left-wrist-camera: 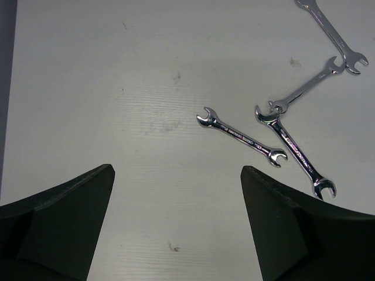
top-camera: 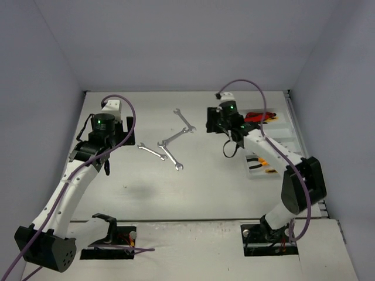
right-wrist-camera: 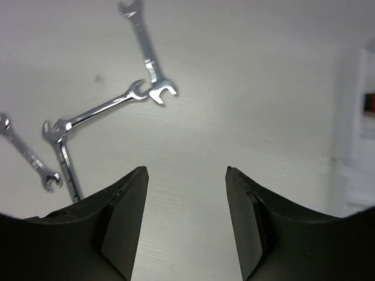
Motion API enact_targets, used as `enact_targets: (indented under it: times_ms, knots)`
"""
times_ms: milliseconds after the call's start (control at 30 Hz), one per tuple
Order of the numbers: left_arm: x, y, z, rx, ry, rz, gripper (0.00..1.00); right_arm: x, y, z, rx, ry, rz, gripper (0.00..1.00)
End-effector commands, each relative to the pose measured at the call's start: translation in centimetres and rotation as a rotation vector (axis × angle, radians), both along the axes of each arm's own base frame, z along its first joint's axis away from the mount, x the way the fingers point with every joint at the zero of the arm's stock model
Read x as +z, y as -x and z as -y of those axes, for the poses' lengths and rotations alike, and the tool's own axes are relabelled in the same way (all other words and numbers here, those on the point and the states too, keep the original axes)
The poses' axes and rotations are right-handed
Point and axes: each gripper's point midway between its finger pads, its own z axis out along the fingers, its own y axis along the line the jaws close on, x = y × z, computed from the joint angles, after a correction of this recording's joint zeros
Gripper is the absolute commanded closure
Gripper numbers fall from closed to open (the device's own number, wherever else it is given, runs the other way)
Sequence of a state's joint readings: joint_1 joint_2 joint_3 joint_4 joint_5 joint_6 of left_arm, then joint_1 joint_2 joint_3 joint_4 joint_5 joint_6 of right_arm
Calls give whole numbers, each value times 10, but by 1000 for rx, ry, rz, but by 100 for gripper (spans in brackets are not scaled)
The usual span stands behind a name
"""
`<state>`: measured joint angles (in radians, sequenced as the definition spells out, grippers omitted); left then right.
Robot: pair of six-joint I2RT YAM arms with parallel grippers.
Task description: Sort the tools into containers
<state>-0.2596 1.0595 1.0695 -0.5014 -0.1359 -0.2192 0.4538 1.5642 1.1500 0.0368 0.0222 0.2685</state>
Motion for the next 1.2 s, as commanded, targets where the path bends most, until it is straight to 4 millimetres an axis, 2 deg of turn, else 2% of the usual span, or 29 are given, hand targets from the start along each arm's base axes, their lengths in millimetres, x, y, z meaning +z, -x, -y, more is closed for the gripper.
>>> enact_targets:
  times_ms: [0, 33, 100, 200, 267, 333, 500, 633, 800, 967, 1067, 1167]
  knots:
    - [18, -5, 0, 2, 0, 62, 13, -14, 10, -66, 318, 136, 10, 51]
    - [18, -5, -1, 3, -2, 62, 13, -23, 15, -85, 376, 160, 5, 54]
    - [19, -5, -1, 5, -4, 64, 13, -35, 19, -110, 440, 175, -11, 56]
    - [20, -5, -3, 10, -7, 69, 13, -52, 28, -138, 513, 183, -51, 56]
    - [19, -5, -3, 10, -7, 68, 13, -67, 33, -154, 553, 212, -69, 56]
    - [18, -5, -2, 9, -8, 63, 13, -73, 37, -169, 591, 231, -69, 56]
    - [20, -5, -2, 8, -7, 69, 13, -103, 52, -191, 644, 276, -113, 57]
    - [19, -5, -1, 3, -5, 65, 13, -124, 61, -193, 644, 317, -153, 60]
    - [18, -5, 1, -6, 0, 58, 13, -148, 71, -182, 624, 366, -211, 68]
    - [19, -5, 1, -5, 2, 62, 13, -165, 88, -159, 587, 477, -254, 84]
    - [18, -5, 1, -6, 2, 59, 13, -175, 108, -141, 551, 500, -310, 91]
    - [18, -5, 3, -12, 9, 58, 13, -182, 136, -112, 509, 516, -390, 95]
